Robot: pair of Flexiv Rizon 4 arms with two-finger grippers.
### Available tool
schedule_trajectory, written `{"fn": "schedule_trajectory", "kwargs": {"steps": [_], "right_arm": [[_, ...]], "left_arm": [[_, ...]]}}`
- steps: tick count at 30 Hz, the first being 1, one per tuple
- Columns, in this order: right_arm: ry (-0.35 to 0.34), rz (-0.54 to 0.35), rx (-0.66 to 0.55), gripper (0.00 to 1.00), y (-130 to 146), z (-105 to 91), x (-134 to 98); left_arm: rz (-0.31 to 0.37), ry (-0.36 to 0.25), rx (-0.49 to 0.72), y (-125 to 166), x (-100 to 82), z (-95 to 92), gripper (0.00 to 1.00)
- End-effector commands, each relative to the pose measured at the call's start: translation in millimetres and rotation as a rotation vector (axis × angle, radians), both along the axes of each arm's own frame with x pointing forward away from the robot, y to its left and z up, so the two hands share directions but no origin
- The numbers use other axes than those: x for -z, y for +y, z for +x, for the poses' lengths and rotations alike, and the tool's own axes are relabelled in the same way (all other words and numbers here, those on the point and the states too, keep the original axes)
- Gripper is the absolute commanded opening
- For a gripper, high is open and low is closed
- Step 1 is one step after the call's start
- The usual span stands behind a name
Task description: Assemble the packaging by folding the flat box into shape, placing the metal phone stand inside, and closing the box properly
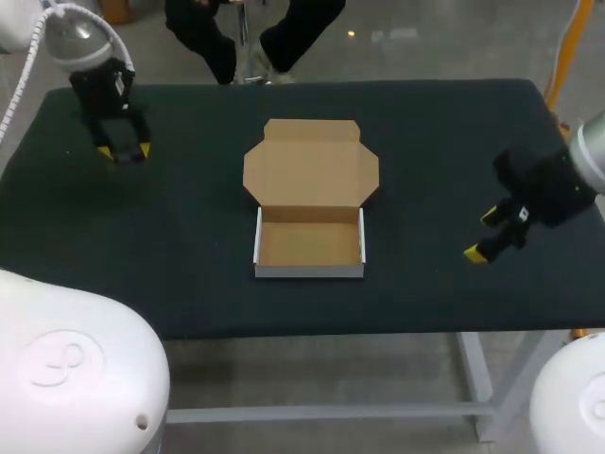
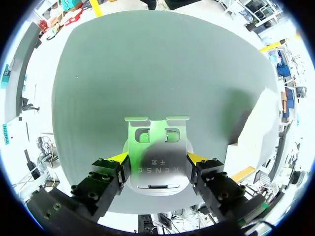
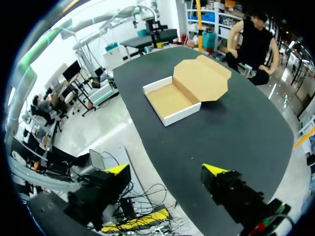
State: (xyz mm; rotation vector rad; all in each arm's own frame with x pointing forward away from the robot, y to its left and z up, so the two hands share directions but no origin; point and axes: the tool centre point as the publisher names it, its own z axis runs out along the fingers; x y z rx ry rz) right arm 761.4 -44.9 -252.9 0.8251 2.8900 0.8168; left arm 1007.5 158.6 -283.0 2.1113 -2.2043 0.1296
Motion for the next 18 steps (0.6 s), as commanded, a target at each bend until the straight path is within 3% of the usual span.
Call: {"fn": "schedule_trajectory", "kwargs": {"steps": [1, 18], "right_arm": [[0.009, 0.005, -0.008, 1.0, -2, 0.9, -3], [0.009, 0.005, -0.008, 1.0, -2, 0.9, -3]], "left_arm": [[0.001, -0.446, -0.033, -13, -11.7, -32.0, 0.0], [-0.006, -0.517, 0.094, -73, -22.1, -72.8, 0.0]]}}
